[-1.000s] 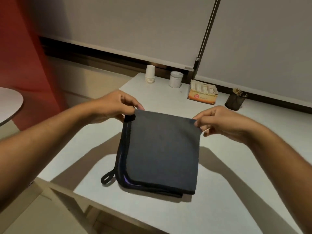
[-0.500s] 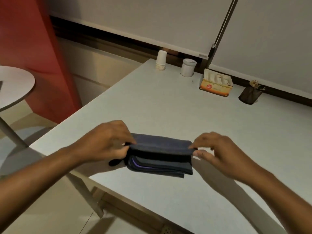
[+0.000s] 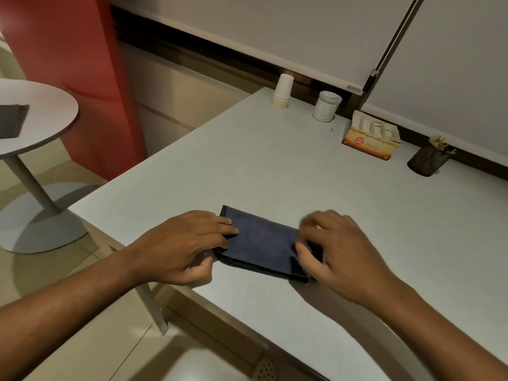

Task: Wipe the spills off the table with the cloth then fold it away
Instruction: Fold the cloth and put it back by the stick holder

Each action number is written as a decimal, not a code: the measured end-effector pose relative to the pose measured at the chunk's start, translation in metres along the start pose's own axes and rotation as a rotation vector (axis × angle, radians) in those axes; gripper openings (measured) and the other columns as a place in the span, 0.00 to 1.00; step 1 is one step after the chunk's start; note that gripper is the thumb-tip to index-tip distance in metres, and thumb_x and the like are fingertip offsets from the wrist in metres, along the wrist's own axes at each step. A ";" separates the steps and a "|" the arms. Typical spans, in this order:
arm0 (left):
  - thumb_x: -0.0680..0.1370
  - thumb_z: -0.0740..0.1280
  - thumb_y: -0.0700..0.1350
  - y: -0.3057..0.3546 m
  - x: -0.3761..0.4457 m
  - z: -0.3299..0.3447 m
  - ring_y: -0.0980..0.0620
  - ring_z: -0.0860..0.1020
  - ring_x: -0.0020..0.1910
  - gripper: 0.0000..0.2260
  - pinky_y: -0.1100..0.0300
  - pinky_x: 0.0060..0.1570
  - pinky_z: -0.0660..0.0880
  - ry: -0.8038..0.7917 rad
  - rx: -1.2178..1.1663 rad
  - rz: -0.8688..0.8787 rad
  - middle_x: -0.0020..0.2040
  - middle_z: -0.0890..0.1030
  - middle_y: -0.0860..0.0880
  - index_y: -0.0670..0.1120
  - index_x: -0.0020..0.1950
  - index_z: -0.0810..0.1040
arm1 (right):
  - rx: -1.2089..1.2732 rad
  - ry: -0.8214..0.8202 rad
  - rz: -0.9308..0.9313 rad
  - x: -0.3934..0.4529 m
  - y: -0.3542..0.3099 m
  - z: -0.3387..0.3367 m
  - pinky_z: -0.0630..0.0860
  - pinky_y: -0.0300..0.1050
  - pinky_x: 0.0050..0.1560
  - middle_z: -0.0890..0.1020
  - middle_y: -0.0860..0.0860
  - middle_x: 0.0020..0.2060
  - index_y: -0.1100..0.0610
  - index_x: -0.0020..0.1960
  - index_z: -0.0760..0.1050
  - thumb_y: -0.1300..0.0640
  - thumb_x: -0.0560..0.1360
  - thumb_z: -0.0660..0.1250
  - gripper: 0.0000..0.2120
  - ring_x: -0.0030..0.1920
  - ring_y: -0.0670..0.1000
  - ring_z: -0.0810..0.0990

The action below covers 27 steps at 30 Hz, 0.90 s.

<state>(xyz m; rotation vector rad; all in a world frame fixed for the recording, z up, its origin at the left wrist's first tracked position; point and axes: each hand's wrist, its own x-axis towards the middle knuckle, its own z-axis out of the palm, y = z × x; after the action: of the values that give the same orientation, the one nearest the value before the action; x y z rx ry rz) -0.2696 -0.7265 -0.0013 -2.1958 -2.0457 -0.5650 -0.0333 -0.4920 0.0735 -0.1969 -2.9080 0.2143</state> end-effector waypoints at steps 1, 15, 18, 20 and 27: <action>0.73 0.68 0.45 0.002 0.001 -0.001 0.49 0.82 0.68 0.14 0.49 0.69 0.77 -0.007 0.009 0.002 0.67 0.85 0.49 0.47 0.56 0.86 | 0.033 0.018 -0.030 0.012 -0.004 0.006 0.74 0.49 0.59 0.83 0.47 0.58 0.51 0.59 0.83 0.52 0.82 0.64 0.11 0.58 0.50 0.78; 0.75 0.63 0.45 0.026 0.005 -0.014 0.46 0.86 0.55 0.15 0.44 0.72 0.74 0.033 -0.066 -0.164 0.56 0.89 0.48 0.44 0.54 0.87 | 0.269 -0.503 0.229 0.094 -0.004 0.027 0.75 0.44 0.59 0.79 0.49 0.67 0.46 0.79 0.67 0.43 0.74 0.79 0.39 0.60 0.49 0.80; 0.75 0.62 0.44 0.029 0.004 -0.012 0.48 0.85 0.52 0.15 0.44 0.58 0.80 0.197 -0.207 -0.287 0.52 0.88 0.49 0.45 0.53 0.87 | 0.290 -0.641 0.273 0.114 -0.006 0.019 0.84 0.54 0.55 0.86 0.51 0.54 0.52 0.64 0.81 0.47 0.69 0.83 0.27 0.53 0.55 0.86; 0.76 0.64 0.41 0.028 0.004 -0.008 0.50 0.83 0.57 0.14 0.48 0.59 0.80 0.334 -0.288 -0.390 0.56 0.86 0.50 0.45 0.56 0.86 | 0.310 -0.707 0.235 0.121 -0.012 0.016 0.84 0.58 0.54 0.88 0.56 0.49 0.58 0.54 0.83 0.53 0.69 0.82 0.17 0.50 0.59 0.88; 0.83 0.60 0.44 0.022 0.027 -0.016 0.47 0.83 0.63 0.13 0.56 0.63 0.81 0.663 -0.988 -0.874 0.62 0.84 0.47 0.50 0.61 0.82 | 0.347 -0.624 0.090 0.085 -0.029 -0.009 0.81 0.64 0.56 0.82 0.57 0.54 0.55 0.61 0.75 0.54 0.77 0.72 0.15 0.53 0.58 0.83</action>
<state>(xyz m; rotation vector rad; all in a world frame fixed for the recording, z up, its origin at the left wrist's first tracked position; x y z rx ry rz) -0.2505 -0.7082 0.0259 -0.8033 -2.4063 -2.3639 -0.1172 -0.5064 0.1043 -0.2357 -3.3917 0.9394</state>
